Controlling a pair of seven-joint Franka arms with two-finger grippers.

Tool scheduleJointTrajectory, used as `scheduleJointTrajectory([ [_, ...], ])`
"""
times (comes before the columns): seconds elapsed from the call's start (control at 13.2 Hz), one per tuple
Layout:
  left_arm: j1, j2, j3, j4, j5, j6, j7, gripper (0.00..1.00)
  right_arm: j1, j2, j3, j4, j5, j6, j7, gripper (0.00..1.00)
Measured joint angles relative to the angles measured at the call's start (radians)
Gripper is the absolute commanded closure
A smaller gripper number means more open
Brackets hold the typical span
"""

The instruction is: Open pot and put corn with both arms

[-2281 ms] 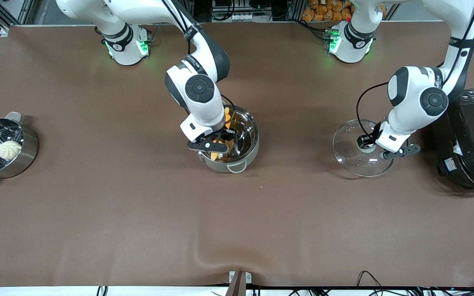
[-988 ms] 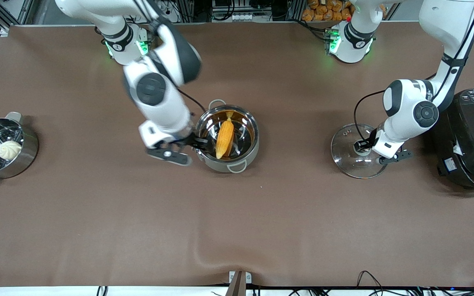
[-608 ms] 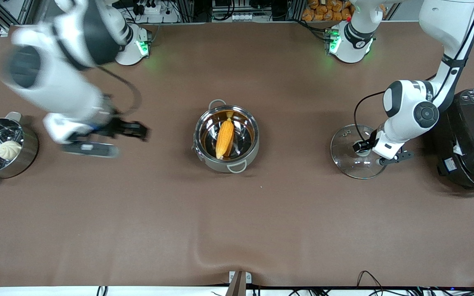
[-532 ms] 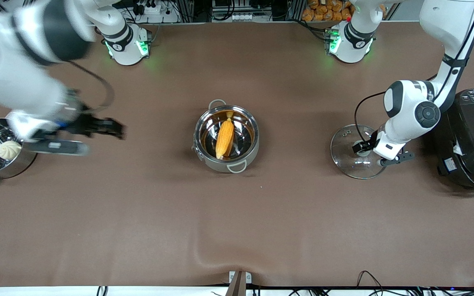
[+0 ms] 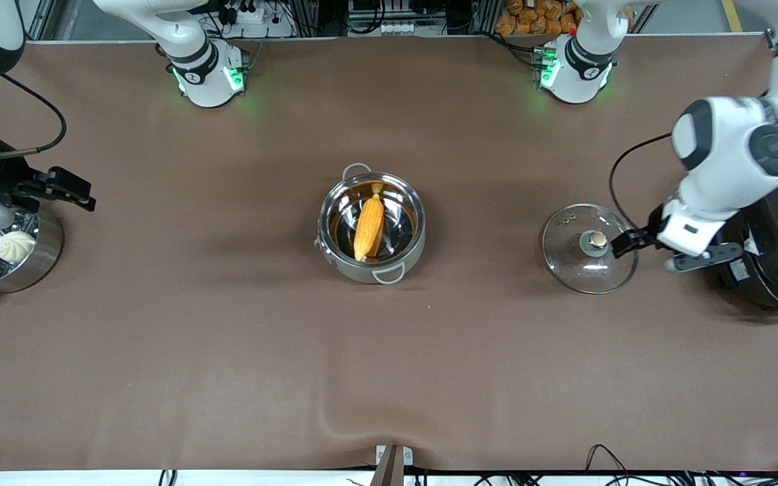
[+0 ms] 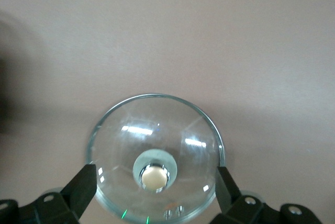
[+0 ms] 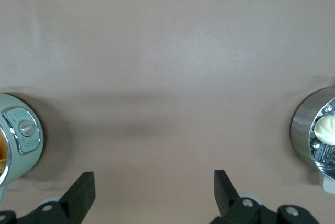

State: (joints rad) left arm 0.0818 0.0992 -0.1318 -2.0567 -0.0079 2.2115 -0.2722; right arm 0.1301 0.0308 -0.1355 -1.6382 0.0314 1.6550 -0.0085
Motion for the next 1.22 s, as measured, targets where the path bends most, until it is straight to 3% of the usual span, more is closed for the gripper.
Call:
scheduleJointTrajectory([
  [0.3,0.000,-0.011,0.004,0.272,0.000,-0.343,0.016,0.00,-0.055,-0.068,0.001,-0.090,-0.020,0.046,-0.084,0.00],
  [0.61,0.003,-0.014,0.009,0.437,0.001,-0.534,0.060,0.00,-0.070,-0.093,0.002,-0.118,-0.038,0.068,-0.109,0.00],
  [0.84,0.013,-0.030,0.012,0.494,0.001,-0.591,0.093,0.00,-0.070,-0.093,0.007,-0.143,-0.039,0.125,-0.109,0.00],
  [1.22,0.017,-0.066,0.024,0.506,0.001,-0.632,0.140,0.00,-0.070,-0.092,0.008,-0.197,-0.040,0.179,-0.109,0.00],
])
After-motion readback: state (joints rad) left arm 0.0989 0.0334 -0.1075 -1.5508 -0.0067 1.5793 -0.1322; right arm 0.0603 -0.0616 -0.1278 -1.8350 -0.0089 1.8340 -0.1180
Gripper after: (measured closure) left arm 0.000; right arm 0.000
